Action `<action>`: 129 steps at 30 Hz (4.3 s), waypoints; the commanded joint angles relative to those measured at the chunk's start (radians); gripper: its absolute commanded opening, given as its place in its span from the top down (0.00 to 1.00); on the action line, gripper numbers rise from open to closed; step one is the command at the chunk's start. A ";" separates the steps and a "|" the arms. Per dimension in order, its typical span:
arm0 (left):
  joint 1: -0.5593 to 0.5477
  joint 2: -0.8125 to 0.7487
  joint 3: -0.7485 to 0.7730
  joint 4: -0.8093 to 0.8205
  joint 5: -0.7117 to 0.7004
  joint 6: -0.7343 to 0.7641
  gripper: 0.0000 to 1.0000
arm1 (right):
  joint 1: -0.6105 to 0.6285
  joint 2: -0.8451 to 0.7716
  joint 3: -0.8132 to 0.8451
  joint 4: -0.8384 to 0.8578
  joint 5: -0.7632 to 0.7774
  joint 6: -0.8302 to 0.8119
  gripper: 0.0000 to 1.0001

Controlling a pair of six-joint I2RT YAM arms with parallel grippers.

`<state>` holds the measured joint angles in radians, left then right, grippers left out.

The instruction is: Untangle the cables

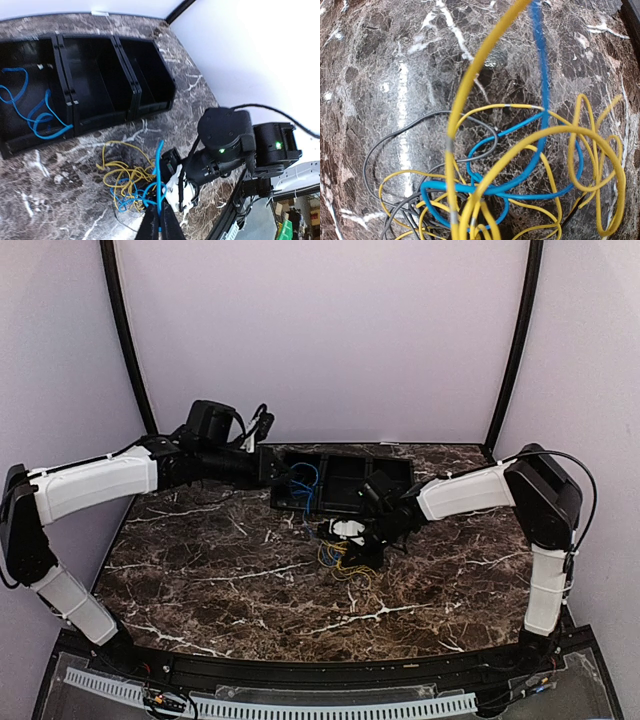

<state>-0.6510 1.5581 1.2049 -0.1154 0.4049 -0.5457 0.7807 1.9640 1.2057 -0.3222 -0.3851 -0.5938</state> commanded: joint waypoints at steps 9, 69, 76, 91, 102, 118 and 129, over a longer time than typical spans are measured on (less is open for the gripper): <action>0.089 -0.181 0.407 -0.390 -0.363 0.273 1.00 | 0.006 0.068 0.017 -0.043 -0.005 0.005 1.00; 0.110 0.076 0.986 -0.560 -0.598 0.414 1.00 | -0.071 -0.182 0.201 -0.334 -0.097 0.031 0.01; 0.111 0.132 1.066 -0.531 -0.540 0.409 1.00 | -0.153 -0.301 0.113 -0.308 -0.097 0.038 0.02; 0.119 0.225 1.184 -0.358 -0.376 0.384 1.00 | -0.461 -0.481 -0.345 0.039 -0.117 0.118 0.01; 0.119 0.281 1.215 -0.243 -0.362 0.371 1.00 | -0.474 -0.418 -0.349 0.038 -0.166 0.095 0.01; 0.136 0.380 1.015 -0.228 -0.332 0.314 1.00 | -0.474 -0.378 -0.342 0.023 -0.173 0.081 0.01; 0.136 0.392 0.756 -0.136 -0.234 0.208 1.00 | -0.474 -0.341 -0.324 0.002 -0.195 0.071 0.01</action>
<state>-0.5198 1.9602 2.0281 -0.3161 0.1242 -0.2913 0.3111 1.6108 0.8547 -0.3164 -0.5545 -0.5117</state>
